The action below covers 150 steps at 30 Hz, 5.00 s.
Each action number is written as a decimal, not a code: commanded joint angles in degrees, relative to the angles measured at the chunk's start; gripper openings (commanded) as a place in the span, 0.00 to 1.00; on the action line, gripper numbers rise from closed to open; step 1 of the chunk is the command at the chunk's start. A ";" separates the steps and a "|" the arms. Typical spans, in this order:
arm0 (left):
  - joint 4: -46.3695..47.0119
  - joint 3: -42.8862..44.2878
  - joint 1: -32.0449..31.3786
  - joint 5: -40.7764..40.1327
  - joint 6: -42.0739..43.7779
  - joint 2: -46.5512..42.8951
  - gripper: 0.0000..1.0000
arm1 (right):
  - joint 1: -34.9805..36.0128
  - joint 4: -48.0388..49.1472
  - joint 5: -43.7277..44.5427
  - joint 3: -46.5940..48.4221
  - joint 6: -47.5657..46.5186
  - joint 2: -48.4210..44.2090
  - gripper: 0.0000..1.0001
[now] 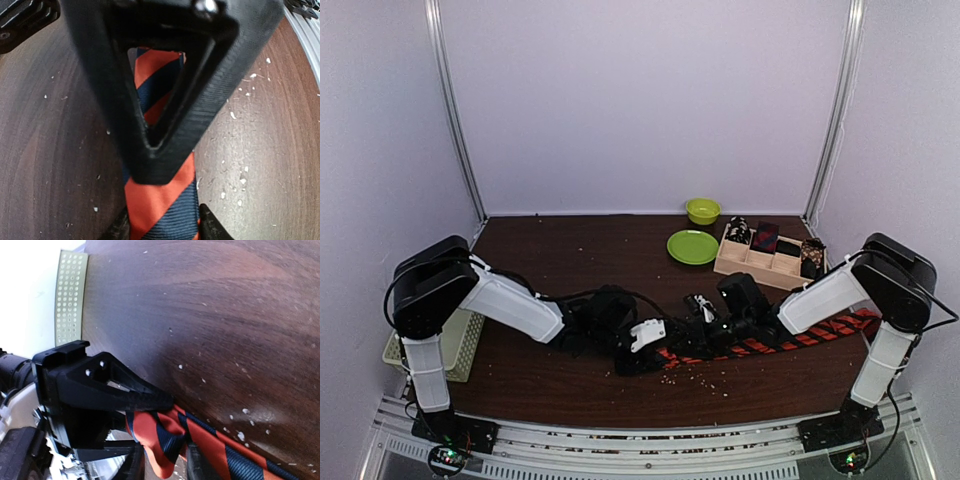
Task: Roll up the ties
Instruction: Roll the tie at the center of the board.
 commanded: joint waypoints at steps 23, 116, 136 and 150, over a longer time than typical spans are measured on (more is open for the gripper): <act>-0.05 -8.21 0.44 -1.44 2.89 -5.47 0.36 | 4.20 -2.46 -2.55 7.55 -0.49 4.17 0.26; 17.66 -10.26 1.03 3.75 -6.68 -5.28 0.40 | 5.16 -5.74 1.06 10.79 -5.72 12.41 0.00; -1.85 -6.28 0.53 -1.09 0.08 -1.51 0.37 | 4.87 2.39 -1.09 7.55 -0.53 7.95 0.08; -4.94 -3.90 0.53 -1.44 -0.90 0.45 0.36 | 2.89 10.18 -3.55 3.74 5.68 3.20 0.30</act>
